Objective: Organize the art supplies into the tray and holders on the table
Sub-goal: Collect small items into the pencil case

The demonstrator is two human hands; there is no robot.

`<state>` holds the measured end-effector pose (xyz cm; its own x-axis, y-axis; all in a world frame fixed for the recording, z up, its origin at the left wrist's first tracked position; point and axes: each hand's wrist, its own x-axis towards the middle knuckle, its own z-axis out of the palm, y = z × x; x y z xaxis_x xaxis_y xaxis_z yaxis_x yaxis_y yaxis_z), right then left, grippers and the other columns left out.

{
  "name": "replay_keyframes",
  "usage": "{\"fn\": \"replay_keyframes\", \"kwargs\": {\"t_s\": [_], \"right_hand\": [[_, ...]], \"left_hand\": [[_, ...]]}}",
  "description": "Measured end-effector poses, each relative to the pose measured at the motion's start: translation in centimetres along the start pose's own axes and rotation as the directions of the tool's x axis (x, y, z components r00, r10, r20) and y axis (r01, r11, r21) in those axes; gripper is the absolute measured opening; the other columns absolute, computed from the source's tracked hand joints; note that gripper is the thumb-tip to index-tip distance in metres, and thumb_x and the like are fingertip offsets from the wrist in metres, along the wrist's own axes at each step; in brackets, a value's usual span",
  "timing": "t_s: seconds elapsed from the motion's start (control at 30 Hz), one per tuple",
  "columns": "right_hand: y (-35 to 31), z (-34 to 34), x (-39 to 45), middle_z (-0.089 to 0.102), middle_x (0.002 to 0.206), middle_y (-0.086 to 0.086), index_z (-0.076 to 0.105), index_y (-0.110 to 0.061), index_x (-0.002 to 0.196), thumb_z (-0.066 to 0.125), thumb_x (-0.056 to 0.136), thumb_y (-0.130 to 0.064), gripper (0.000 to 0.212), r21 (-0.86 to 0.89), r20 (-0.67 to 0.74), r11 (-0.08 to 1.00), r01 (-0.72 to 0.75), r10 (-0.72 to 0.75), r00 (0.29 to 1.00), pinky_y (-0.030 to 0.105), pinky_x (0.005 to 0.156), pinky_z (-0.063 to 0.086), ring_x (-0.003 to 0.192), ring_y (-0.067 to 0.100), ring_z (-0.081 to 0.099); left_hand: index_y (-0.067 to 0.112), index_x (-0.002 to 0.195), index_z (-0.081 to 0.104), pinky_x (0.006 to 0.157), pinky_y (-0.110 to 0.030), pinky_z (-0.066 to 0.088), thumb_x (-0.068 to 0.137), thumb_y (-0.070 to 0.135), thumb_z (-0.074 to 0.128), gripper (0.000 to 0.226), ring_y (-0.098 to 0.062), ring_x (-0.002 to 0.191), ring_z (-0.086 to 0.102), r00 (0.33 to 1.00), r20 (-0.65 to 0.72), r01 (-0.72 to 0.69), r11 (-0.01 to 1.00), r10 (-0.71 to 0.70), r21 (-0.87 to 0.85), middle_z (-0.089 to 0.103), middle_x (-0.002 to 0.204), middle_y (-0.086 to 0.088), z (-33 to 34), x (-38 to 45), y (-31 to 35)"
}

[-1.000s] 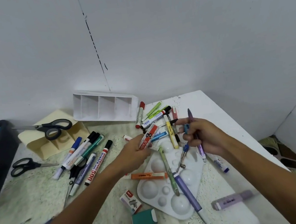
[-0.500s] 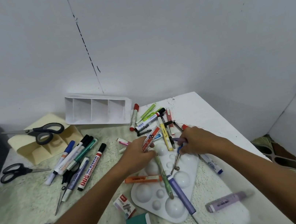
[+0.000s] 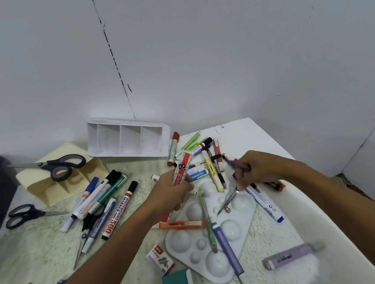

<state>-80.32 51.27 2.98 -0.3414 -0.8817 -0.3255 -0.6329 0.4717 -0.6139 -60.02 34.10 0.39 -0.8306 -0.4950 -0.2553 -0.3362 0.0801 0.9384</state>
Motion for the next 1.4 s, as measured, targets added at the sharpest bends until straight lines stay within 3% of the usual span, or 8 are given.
{"fn": "replay_keyframes", "kwargs": {"t_s": [0.13, 0.27, 0.37, 0.53, 0.7, 1.03, 1.17, 1.4], "right_hand": [[0.6, -0.7, -0.6, 0.058, 0.056, 0.010, 0.063, -0.010, 0.064, 0.076, 0.078, -0.007, 0.020, 0.441, -0.062, 0.897, -0.001, 0.032, 0.998, 0.019, 0.043, 0.034, 0.045, 0.015, 0.046], [0.1, 0.0, 0.4, 0.058, 0.064, 0.019, 0.062, -0.003, 0.075, 0.063, 0.085, 0.005, 0.013, 0.871, -0.124, 0.491, 0.027, 0.166, 0.978, 0.018, 0.035, 0.032, 0.055, 0.018, 0.049], [-1.5, 1.6, 1.1, 0.062, 0.070, 0.017, 0.061, 0.005, 0.101, 0.054, 0.088, 0.007, 0.014, 0.973, -0.071, 0.231, 0.026, 0.191, 0.979, 0.018, 0.036, 0.036, 0.049, 0.012, 0.048], [-5.6, 6.9, 2.2, 0.062, 0.070, 0.013, 0.054, 0.003, 0.094, 0.048, 0.094, 0.002, 0.006, 0.999, 0.031, 0.003, -0.032, 0.160, 0.987, 0.016, 0.036, 0.036, 0.048, 0.010, 0.051], [-8.5, 9.9, 2.5, 0.064, 0.078, 0.014, 0.055, 0.001, 0.102, 0.052, 0.096, -0.006, 0.010, 0.988, 0.071, 0.131, -0.077, 0.052, 0.996, 0.017, 0.036, 0.033, 0.055, 0.014, 0.055], [-10.0, 10.6, 3.1, 0.069, 0.080, 0.012, 0.065, -0.006, 0.101, 0.073, 0.079, -0.032, 0.035, 0.925, 0.081, 0.373, -0.063, -0.033, 0.996, 0.018, 0.037, 0.032, 0.062, 0.019, 0.063], [-10.7, 11.1, 3.4, 0.058, 0.062, 0.007, 0.063, -0.007, 0.087, 0.064, 0.091, -0.014, 0.008, 0.950, 0.122, 0.295, -0.102, -0.053, 0.991, 0.021, 0.042, 0.036, 0.050, 0.017, 0.051], [-11.5, 11.2, 3.8, 0.057, 0.064, 0.008, 0.061, -0.002, 0.095, 0.055, 0.094, -0.003, 0.006, 0.993, 0.107, 0.038, -0.108, 0.026, 0.994, 0.025, 0.045, 0.049, 0.052, 0.017, 0.057]], "left_hand": [[0.005, 0.103, 0.057, 0.043, -0.025, 0.035, 0.093, 0.003, 0.055, 0.011, -0.014, 0.046, 0.040, 0.996, -0.005, 0.087, 0.969, -0.090, -0.231, 0.048, 0.062, -0.006, -0.4, -0.1, 0.5], [0.005, 0.107, 0.059, 0.043, -0.025, 0.039, 0.092, 0.004, 0.054, 0.016, -0.013, 0.046, 0.043, 0.983, 0.006, 0.164, 0.863, -0.184, -0.478, 0.053, 0.062, -0.006, -0.9, -0.1, 1.0], [0.005, 0.109, 0.060, 0.043, -0.025, 0.041, 0.089, 0.005, 0.057, 0.020, -0.013, 0.050, 0.046, 0.980, 0.012, 0.168, 0.805, -0.197, -0.569, 0.057, 0.067, -0.007, -1.0, -0.2, 1.3], [0.002, 0.103, 0.063, 0.043, -0.022, 0.042, 0.065, 0.014, 0.079, 0.042, -0.015, 0.058, 0.052, 0.982, -0.098, 0.065, 0.778, -0.161, -0.625, 0.064, 0.091, -0.016, -0.1, -0.6, 1.5], [0.000, 0.092, 0.066, 0.042, -0.026, 0.037, 0.089, 0.009, 0.066, 0.010, -0.016, 0.051, 0.052, 0.919, -0.330, -0.046, 0.774, -0.214, -0.632, 0.064, 0.076, -0.014, -0.2, -0.4, 1.4], [0.009, 0.074, 0.061, 0.046, -0.026, 0.033, 0.086, 0.011, 0.069, 0.015, -0.010, 0.047, 0.053, 0.943, -0.282, 0.039, 0.901, -0.176, -0.431, 0.057, 0.064, -0.006, -2.4, -1.7, 1.1], [0.012, 0.076, 0.062, 0.046, -0.025, 0.032, 0.088, 0.018, 0.067, 0.014, -0.012, 0.056, 0.052, 0.955, -0.240, 0.084, 0.936, -0.173, -0.343, 0.060, 0.069, -0.005, -2.5, -2.1, 0.8], [0.022, 0.114, 0.053, 0.053, -0.027, 0.033, 0.096, 0.060, 0.038, 0.045, -0.016, 0.070, 0.048, 0.959, -0.098, 0.190, 0.858, -0.267, -0.478, 0.061, 0.094, -0.010, -3.9, -3.3, 1.4]]}}
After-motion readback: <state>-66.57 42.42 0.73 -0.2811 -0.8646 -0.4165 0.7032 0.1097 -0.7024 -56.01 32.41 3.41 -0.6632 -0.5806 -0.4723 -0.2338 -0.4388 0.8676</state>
